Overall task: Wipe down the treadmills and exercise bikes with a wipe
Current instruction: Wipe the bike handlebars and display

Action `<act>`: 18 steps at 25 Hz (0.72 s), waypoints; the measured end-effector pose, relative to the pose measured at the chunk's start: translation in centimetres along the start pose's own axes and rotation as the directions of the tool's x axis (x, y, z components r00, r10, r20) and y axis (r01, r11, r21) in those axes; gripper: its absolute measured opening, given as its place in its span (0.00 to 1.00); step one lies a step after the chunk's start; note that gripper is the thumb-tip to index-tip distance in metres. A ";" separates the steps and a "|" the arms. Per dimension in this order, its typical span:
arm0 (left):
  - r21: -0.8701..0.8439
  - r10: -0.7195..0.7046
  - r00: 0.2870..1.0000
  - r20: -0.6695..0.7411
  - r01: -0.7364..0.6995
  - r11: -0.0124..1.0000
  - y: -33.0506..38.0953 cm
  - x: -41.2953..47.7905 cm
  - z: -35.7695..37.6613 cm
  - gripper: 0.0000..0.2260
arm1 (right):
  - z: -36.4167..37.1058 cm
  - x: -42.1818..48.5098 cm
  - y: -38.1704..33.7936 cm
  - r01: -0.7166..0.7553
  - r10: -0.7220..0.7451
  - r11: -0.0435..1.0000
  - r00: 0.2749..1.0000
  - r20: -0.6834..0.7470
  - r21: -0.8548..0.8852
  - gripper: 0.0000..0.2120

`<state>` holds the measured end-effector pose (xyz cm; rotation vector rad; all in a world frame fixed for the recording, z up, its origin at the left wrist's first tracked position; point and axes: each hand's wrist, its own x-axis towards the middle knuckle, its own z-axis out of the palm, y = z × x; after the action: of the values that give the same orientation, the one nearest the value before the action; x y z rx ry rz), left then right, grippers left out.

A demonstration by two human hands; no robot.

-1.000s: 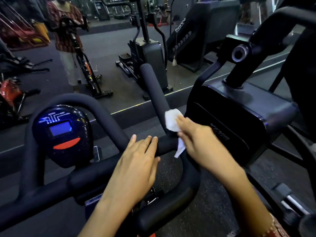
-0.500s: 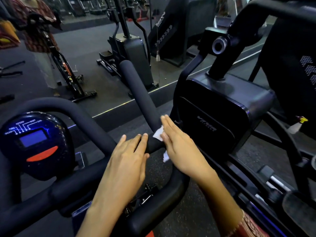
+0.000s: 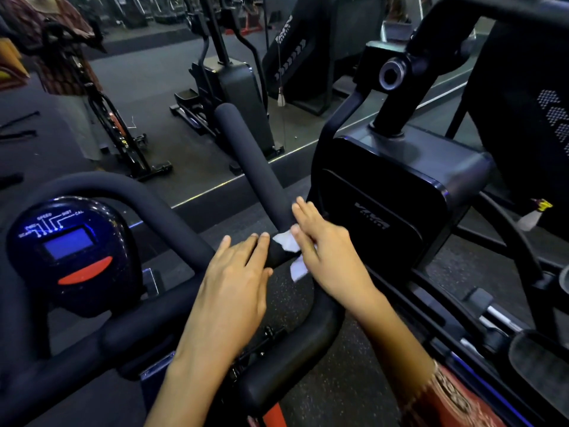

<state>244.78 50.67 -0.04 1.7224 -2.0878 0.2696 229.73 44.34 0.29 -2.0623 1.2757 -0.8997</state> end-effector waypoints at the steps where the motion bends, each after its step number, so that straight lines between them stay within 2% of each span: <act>1: -0.007 0.004 1.000 0.004 -0.004 1.000 0.1 -0.1 -0.1 0.20 | 0.1 0.5 -0.1 -0.008 0.009 1.000 1.000 -0.012 0.025 0.20; 4: -0.098 -0.031 0.997 0.073 0.038 0.995 0.4 -0.9 -0.9 0.19 | 0.5 -2.4 0.6 -0.036 0.043 0.994 0.997 -0.071 0.102 0.19; 7: -0.321 -0.058 0.988 0.143 0.102 0.942 1.5 -2.2 -2.7 0.17 | 0.8 -6.8 0.7 -0.089 0.138 0.969 0.969 -0.206 0.232 0.18; 10: -0.495 -0.016 0.983 0.185 0.107 0.862 2.2 -4.7 -4.8 0.11 | 3.4 -11.0 -1.5 -0.030 0.099 0.981 0.927 -0.361 0.191 0.18; 12: -0.534 0.044 0.977 0.208 0.076 0.842 2.3 -6.4 -5.9 0.07 | 5.5 -13.5 -3.0 0.076 -0.025 0.989 0.930 -0.367 0.125 0.17; 14: -0.557 0.046 0.976 0.215 0.084 0.826 2.1 -7.3 -6.2 0.07 | 5.3 -13.6 -2.3 0.146 -0.120 0.988 0.933 -0.339 0.051 0.18; 18: -0.549 -0.023 0.989 0.148 0.101 0.830 2.0 -8.6 -6.1 0.14 | 3.5 -10.3 -0.9 0.006 0.002 1.000 0.943 -0.332 0.024 0.19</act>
<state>245.29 61.21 1.93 1.4667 -1.9299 -0.4543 229.59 54.43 -3.82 -1.9474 1.4229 -1.3005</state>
